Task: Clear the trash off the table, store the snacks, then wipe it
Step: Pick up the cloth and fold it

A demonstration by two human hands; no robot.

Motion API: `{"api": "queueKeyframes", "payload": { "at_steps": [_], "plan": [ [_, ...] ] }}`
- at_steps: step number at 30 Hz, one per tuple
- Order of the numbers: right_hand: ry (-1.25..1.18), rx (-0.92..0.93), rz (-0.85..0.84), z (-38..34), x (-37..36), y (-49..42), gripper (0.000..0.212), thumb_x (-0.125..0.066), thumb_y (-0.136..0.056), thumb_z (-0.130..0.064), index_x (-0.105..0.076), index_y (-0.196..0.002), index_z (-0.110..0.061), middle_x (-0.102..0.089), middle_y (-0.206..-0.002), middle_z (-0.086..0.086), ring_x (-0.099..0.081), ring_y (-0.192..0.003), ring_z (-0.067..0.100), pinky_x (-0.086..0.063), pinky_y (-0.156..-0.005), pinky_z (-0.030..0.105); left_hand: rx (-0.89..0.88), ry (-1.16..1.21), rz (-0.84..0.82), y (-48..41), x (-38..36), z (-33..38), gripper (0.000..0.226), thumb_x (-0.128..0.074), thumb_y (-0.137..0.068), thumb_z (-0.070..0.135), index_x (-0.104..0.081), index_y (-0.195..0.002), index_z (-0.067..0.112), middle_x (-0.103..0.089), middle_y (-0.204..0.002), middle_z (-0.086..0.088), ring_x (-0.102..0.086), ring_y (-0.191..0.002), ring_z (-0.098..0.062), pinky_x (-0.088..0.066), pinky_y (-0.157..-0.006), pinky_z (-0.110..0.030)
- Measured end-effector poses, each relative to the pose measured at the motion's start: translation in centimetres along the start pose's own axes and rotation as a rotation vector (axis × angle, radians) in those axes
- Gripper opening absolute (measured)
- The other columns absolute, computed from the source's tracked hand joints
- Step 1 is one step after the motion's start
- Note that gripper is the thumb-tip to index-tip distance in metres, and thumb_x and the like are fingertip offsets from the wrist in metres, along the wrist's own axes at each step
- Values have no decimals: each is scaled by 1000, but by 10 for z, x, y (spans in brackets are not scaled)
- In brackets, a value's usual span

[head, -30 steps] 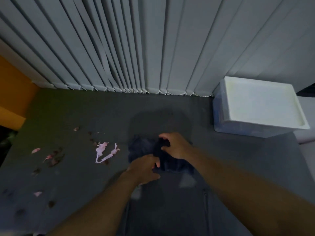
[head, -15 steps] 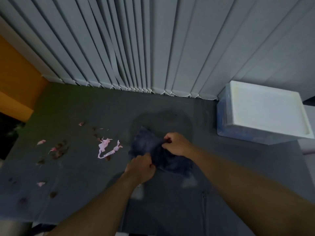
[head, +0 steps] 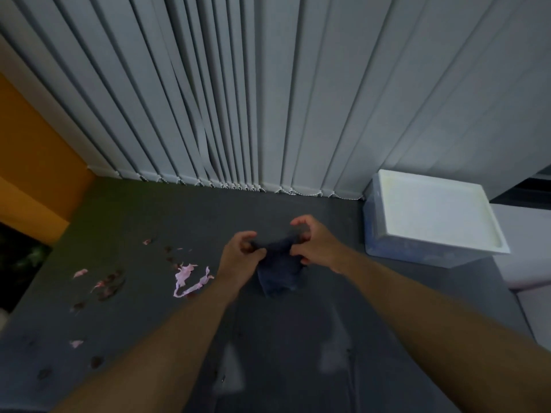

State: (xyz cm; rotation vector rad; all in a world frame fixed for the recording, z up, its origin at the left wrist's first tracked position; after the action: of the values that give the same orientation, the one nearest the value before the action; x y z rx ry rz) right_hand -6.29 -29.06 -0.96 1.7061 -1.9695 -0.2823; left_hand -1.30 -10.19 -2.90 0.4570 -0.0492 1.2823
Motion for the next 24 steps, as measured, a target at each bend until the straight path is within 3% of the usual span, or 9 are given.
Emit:
{"api": "queueKeyframes", "payload": {
  "at_steps": [2,5,7,9,11,15,19,24],
  "plan": [
    [65,38,-18,-4,4,1,56,-66,-71,0,-61,-112,-38,-65,-82,0,-63,-67,12,-54,-56,27,-41,-38,-25,-9,9,13,30,-73,-79,-3,-72,-107,7,-61,-74,6,-53,-65,-2,-42,-61,-4],
    [333,144,-29,-15,10,1,51,-69,-69,-2,-70,-116,-21,-71,-93,-1,-69,-77,14,-57,-65,29,-141,-135,-35,-15,23,26,26,-75,-79,4,-77,-104,10,-59,-68,6,-50,-58,2,-41,-59,-5],
    [563,246,11,-25,12,2,42,-74,-68,-7,-75,-108,-19,-74,-92,-3,-65,-79,10,-51,-69,17,-254,-285,-60,-19,31,34,26,-79,-77,10,-77,-103,15,-58,-65,12,-51,-54,6,-39,-60,-4],
    [686,349,77,-34,12,3,27,-74,-72,-11,-78,-97,-19,-72,-83,-6,-55,-70,3,-38,-62,9,-362,-503,-90,-23,38,41,25,-76,-80,19,-75,-105,22,-64,-76,11,-57,-68,3,-42,-68,-8],
    [738,440,132,-40,9,3,12,-73,-75,-12,-77,-85,-16,-63,-75,-9,-51,-70,4,-40,-66,21,-482,-687,-134,-24,42,45,19,-66,-88,25,-73,-106,25,-63,-91,4,-60,-85,-13,-45,-78,-24],
    [822,443,130,-29,0,7,18,-75,-79,-20,-78,-96,-14,-59,-113,-1,-58,-99,15,-44,-85,25,-679,-850,-212,-15,47,34,15,-59,-94,27,-68,-103,19,-50,-99,-1,-58,-84,-24,-49,-78,-40],
    [898,303,-50,4,-20,18,20,-75,-77,-28,-78,-94,-18,-72,-99,-2,-65,-92,18,-51,-83,34,-586,-981,-523,-3,47,3,20,-57,-95,28,-69,-108,18,-54,-110,-5,-57,-104,-27,-45,-91,-43],
    [898,36,-292,55,-47,29,34,-77,-77,-44,-75,-107,-26,-73,-107,-9,-66,-94,10,-48,-81,25,-409,-1113,-779,20,49,-38,23,-52,-89,29,-71,-99,21,-67,-109,2,-64,-103,-20,-51,-88,-38]
  ]
}}
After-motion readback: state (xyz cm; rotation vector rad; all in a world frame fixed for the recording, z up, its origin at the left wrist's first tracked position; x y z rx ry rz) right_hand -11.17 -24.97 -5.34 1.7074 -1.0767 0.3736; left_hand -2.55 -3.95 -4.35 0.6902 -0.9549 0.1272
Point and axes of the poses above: each hand's wrist, its own y-axis away from the middle knuckle, its own x-axis out of the back of the hand, z = x × y, the point moved 2 cm from there along -y, towards the middle knuckle
